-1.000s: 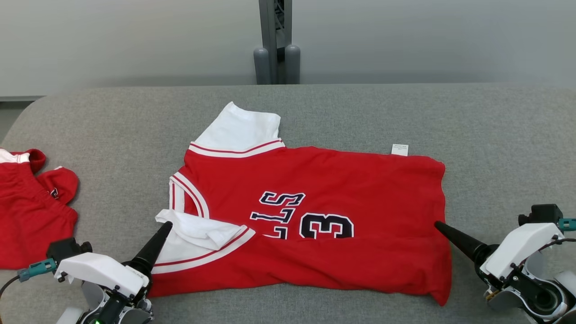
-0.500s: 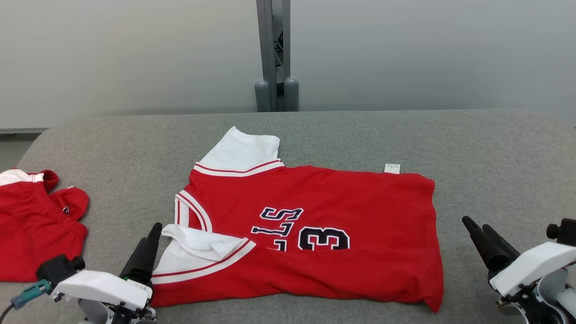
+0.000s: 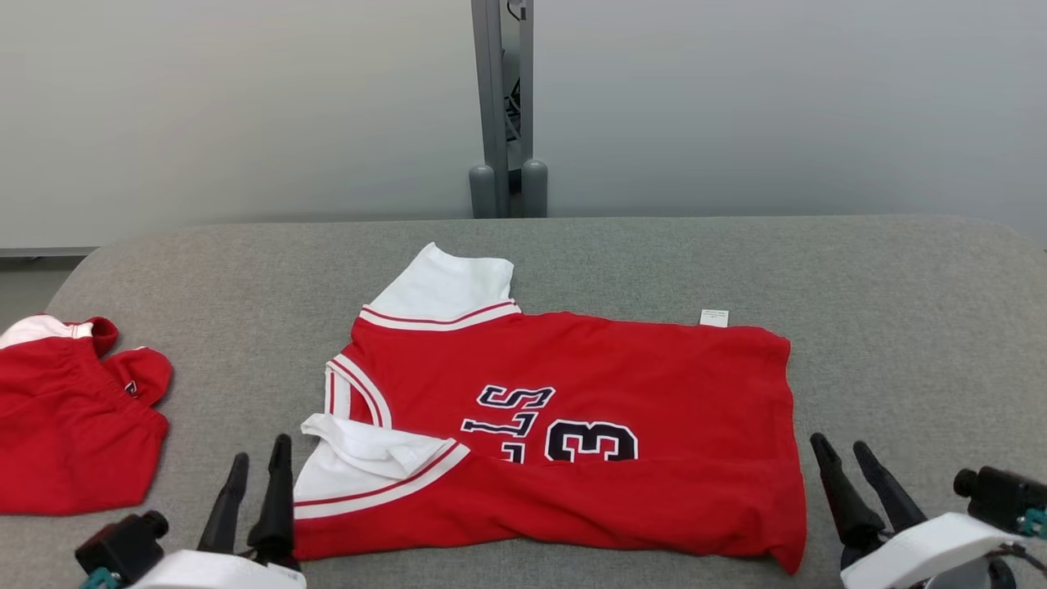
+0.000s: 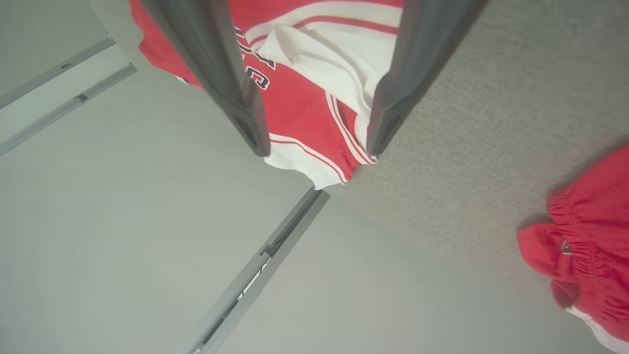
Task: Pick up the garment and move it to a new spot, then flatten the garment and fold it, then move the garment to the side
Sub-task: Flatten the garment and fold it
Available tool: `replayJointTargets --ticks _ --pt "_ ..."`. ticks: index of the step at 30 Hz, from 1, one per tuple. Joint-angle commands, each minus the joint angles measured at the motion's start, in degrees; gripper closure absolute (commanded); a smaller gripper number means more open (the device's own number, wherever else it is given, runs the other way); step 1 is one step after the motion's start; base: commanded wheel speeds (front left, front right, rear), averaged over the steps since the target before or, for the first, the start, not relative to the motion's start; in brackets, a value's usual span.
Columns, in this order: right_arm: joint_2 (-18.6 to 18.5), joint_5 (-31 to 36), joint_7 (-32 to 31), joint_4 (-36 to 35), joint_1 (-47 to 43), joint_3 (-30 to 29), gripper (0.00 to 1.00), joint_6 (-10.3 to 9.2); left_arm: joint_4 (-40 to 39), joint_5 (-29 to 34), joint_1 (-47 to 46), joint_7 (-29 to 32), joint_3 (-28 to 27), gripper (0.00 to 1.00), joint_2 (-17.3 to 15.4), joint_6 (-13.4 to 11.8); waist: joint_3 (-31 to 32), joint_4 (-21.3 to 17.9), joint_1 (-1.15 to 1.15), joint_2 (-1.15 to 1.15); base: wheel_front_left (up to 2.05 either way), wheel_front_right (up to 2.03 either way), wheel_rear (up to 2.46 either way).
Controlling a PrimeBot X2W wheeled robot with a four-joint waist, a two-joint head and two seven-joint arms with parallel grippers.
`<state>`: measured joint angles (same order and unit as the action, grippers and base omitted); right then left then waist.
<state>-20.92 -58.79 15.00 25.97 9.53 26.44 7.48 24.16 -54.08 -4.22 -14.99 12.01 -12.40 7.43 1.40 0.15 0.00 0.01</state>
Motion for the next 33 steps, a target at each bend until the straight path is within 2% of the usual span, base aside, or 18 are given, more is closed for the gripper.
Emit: replayJointTargets --ticks 1,3,4,7,8,9,15,18,23,30,33 --pt "1.55 3.31 0.27 -0.54 -2.01 -2.39 0.00 0.03 -0.89 5.30 2.02 -0.19 -2.70 0.00 2.09 0.06 0.08 0.08 0.00 -0.01 0.00 0.00 0.00" --pt "3.40 6.05 0.27 -0.84 -3.66 -3.97 0.00 0.03 -1.60 10.25 3.42 -0.20 -5.12 0.00 4.54 0.06 0.15 0.12 0.00 -0.01 0.00 0.00 0.00" --pt "3.40 6.05 0.27 -0.84 -3.66 -3.97 0.00 0.03 -1.60 10.25 3.42 -0.20 -5.12 0.00 4.54 0.06 0.15 0.12 0.00 -0.01 0.00 0.00 0.00" --pt "5.43 8.89 0.27 -1.20 -5.11 -6.78 0.00 0.03 -2.47 17.10 5.38 -0.20 -8.77 0.00 6.88 0.05 0.30 0.07 0.00 -0.01 0.00 0.00 0.00" --pt "6.31 10.69 0.26 -1.51 -5.70 -8.12 0.00 0.03 -3.21 21.27 6.32 -0.20 -10.77 0.00 7.99 0.05 0.38 0.02 0.00 -0.01 0.00 0.00 0.00" --pt "6.31 10.69 0.26 -1.51 -5.70 -8.12 0.00 0.03 -3.21 21.27 6.32 -0.20 -10.77 0.00 7.99 0.05 0.38 0.02 0.00 -0.01 0.00 0.00 0.00" --pt "8.16 18.51 0.22 -2.51 -6.97 -11.15 0.00 0.03 -4.79 32.81 8.39 -0.20 -13.98 0.00 9.32 0.05 0.46 0.02 0.00 -0.01 0.00 0.00 0.00" --pt "9.49 23.18 0.20 -3.24 -8.07 -12.72 0.00 0.03 -4.93 33.75 8.97 -0.21 -13.17 0.00 9.37 0.05 0.54 0.09 0.00 -0.01 0.00 0.00 0.00" --pt "11.89 26.91 0.19 -3.36 -9.30 -14.51 0.00 0.03 -4.51 34.15 9.57 -0.22 -11.93 0.00 9.34 -1.22 0.60 0.00 0.00 -0.01 0.00 0.00 0.00" --pt "12.59 26.73 0.20 -2.75 -9.54 -15.32 0.00 0.03 -3.57 33.20 9.39 -0.21 -11.46 0.00 9.37 -1.94 0.47 -0.18 0.00 -0.01 0.00 0.00 0.00" --pt "12.79 24.27 0.19 0.70 -9.60 -14.41 0.00 0.03 2.20 31.73 9.19 -0.22 -8.88 0.00 9.36 -1.41 0.45 -0.25 0.00 -0.01 0.00 0.00 0.00"
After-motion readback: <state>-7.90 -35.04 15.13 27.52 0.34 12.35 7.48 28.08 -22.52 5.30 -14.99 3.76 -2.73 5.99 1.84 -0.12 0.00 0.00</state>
